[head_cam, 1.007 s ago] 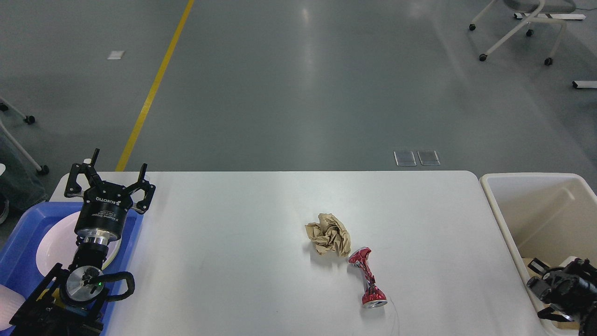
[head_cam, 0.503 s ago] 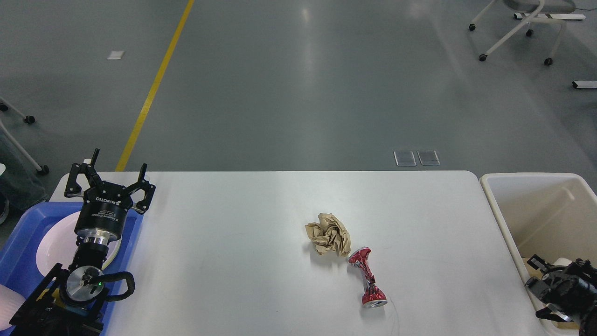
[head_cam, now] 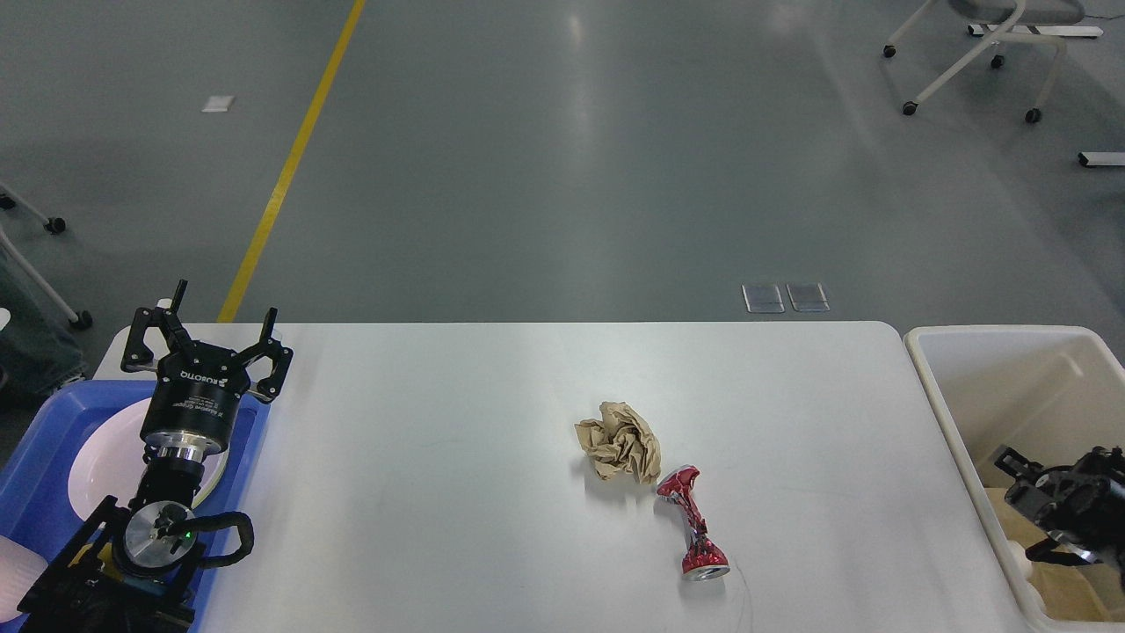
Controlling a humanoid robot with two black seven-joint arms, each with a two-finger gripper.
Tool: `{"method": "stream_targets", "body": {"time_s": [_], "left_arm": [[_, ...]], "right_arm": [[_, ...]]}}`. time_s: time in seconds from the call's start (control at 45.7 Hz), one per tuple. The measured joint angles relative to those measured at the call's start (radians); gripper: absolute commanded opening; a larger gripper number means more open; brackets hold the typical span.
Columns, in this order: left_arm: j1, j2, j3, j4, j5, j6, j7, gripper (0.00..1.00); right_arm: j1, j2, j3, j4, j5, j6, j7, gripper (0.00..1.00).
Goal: Tidy desktop
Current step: 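Release the cup in the bin and lift the right gripper, then move the right gripper over the red toy dumbbell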
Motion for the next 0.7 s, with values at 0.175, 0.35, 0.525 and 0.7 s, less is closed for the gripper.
{"method": "stream_targets", "body": {"time_s": [0.175, 0.35, 0.525, 0.7], "left_arm": [[0.000, 0.000, 0.000, 0.000, 0.000, 0.000, 0.000, 0.96], [0.000, 0.000, 0.000, 0.000, 0.000, 0.000, 0.000, 0.96], [0.000, 0.000, 0.000, 0.000, 0.000, 0.000, 0.000, 0.96], [0.000, 0.000, 0.000, 0.000, 0.000, -0.001, 0.001, 0.96]], "right_arm": [[0.261, -0.124, -0.007, 0.291, -0.250, 0.060, -0.002, 1.00], [0.554, -0.178, -0.079, 0.502, -0.355, 0.301, -0.004, 1.00], [0.878, -0.116, -0.197, 0.666, -0.345, 0.591, -0.007, 1.00], [1.207, -0.040, -0.296, 0.932, -0.256, 0.698, -0.009, 1.00]]}}
